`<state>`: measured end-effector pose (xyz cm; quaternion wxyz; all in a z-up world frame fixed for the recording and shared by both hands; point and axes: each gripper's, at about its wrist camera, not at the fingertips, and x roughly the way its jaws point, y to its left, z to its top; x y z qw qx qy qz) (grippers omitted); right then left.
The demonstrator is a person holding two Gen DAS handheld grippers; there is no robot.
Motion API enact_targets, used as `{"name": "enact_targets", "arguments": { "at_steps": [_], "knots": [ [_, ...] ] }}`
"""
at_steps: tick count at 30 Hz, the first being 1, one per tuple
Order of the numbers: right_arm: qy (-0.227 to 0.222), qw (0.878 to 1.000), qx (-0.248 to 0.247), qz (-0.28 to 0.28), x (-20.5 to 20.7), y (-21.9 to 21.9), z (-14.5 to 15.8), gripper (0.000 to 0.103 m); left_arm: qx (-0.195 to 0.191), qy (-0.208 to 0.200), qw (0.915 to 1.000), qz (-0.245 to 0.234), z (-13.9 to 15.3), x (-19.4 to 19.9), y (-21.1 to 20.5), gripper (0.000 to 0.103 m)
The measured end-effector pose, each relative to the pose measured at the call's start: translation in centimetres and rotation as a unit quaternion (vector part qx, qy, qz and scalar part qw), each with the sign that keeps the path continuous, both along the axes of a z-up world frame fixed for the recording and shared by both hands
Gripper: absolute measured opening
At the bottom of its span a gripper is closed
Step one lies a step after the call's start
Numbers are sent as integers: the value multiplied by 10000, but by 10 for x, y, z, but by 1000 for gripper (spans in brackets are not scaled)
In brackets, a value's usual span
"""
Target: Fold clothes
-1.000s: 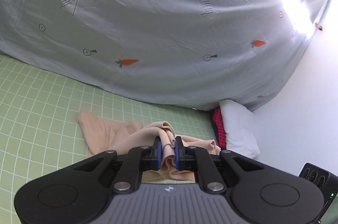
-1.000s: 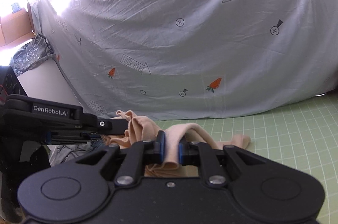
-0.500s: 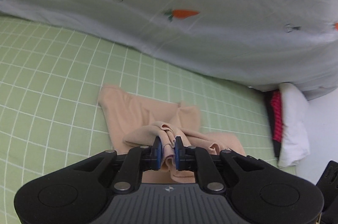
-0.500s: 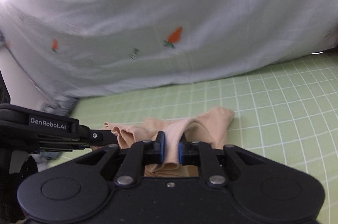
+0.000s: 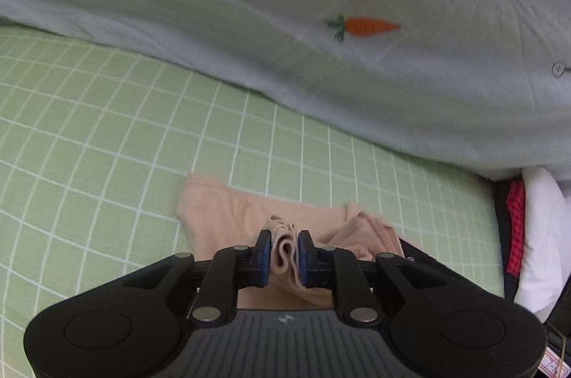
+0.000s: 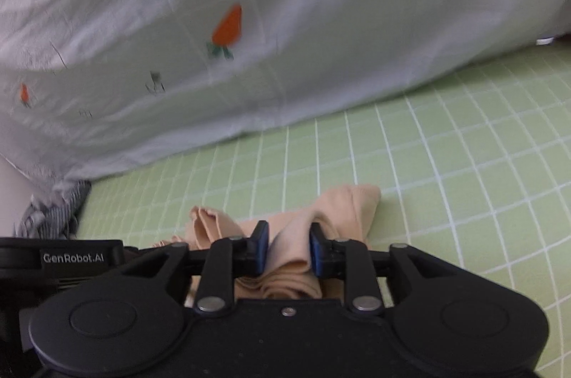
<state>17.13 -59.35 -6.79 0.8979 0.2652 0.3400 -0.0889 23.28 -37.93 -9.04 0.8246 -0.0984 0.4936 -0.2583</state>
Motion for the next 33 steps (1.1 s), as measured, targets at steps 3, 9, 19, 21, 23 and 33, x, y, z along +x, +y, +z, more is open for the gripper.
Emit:
{"name": "enact_targets", "arguments": {
  "at_steps": [3,9,19,21,23,33],
  "knots": [
    [-466,9983,-288,-183,-17,-1,24,62,-55,-163,9998,70,12,0,4,30],
    [-351,9977,-418,-392,-45,-7,30,67,113,-52,9998,178,10,-11,17,43],
    [586,9982,-109,-21,-29,-5,-28,73,481,492,9976,-5,-43,-6,4,46],
    [643,9979,3,58,-21,-7,-38,75,451,548,9975,-3,-50,-2,2,51],
    [659,9977,100,113,-14,-9,-45,76,421,604,9973,-1,-58,2,1,54],
    [471,9931,1059,167,-8,-18,-64,42,-134,1064,9941,163,-86,15,7,16]
  ]
}}
